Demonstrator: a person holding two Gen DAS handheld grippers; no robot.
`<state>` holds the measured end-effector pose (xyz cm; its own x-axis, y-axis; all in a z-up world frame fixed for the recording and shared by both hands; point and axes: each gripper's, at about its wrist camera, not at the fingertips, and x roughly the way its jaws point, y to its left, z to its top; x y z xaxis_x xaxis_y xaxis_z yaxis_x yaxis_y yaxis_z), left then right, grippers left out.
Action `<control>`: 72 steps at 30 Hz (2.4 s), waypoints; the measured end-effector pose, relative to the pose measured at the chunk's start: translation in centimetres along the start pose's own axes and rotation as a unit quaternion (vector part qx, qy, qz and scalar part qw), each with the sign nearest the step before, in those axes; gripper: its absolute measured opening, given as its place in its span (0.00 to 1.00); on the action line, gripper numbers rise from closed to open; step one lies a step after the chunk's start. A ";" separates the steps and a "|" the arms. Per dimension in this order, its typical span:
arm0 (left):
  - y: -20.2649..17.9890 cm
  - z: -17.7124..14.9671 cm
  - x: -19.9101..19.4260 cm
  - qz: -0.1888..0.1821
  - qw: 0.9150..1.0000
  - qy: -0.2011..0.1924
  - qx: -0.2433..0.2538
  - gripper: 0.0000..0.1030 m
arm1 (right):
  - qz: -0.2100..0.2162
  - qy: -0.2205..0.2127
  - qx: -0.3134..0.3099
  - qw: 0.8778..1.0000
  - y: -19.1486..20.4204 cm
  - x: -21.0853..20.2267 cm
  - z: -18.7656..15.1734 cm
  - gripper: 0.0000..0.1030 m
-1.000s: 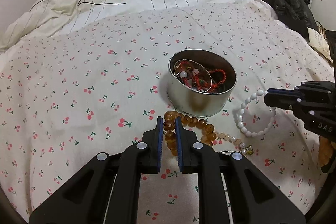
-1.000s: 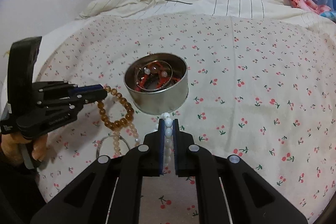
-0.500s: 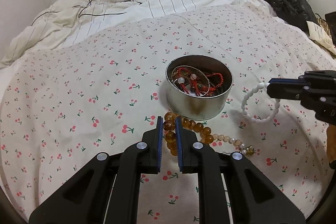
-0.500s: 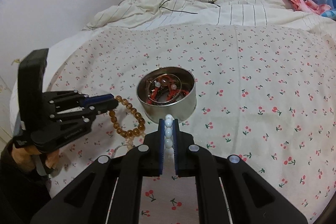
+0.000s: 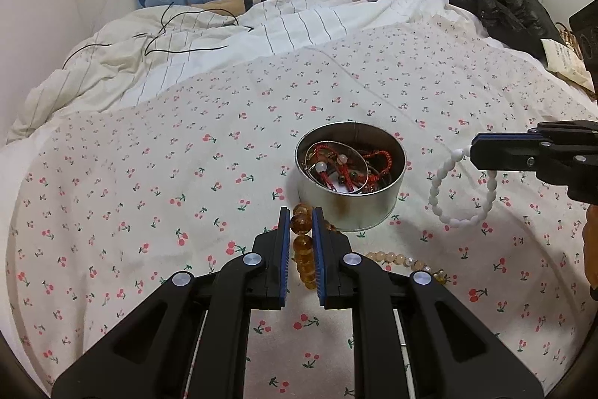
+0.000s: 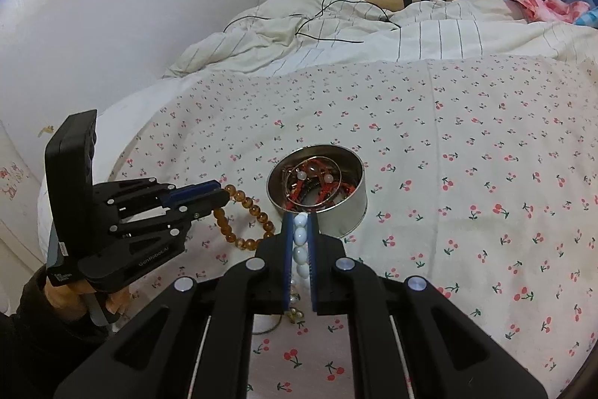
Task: Organize jewelry
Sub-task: 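Lift both bead bracelets and carry them to the silver tin, then lower the bracelets into the tin and open both grippers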
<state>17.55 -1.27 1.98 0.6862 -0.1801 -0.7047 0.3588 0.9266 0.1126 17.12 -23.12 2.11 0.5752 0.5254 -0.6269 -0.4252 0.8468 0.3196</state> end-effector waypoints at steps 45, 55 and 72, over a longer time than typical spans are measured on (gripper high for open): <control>2.2 6.2 5.3 -0.224 0.961 -0.013 -0.160 0.10 | 0.055 -0.063 0.062 0.995 -1.9 0.0 4.8 0.08; 1.7 5.0 8.7 -0.153 0.976 0.069 -0.138 0.26 | 0.055 -0.059 0.062 0.995 -1.9 0.4 4.7 0.08; 8.0 5.0 4.5 -0.125 0.970 0.027 -0.208 0.60 | 0.115 0.014 0.146 0.982 -3.8 8.3 5.5 0.08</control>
<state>26.66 3.65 3.15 0.5719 -0.4096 -0.7108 0.2164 0.9111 -0.3509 27.34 -21.56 -0.45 0.4670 0.7065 -0.5317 -0.3202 0.6956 0.6431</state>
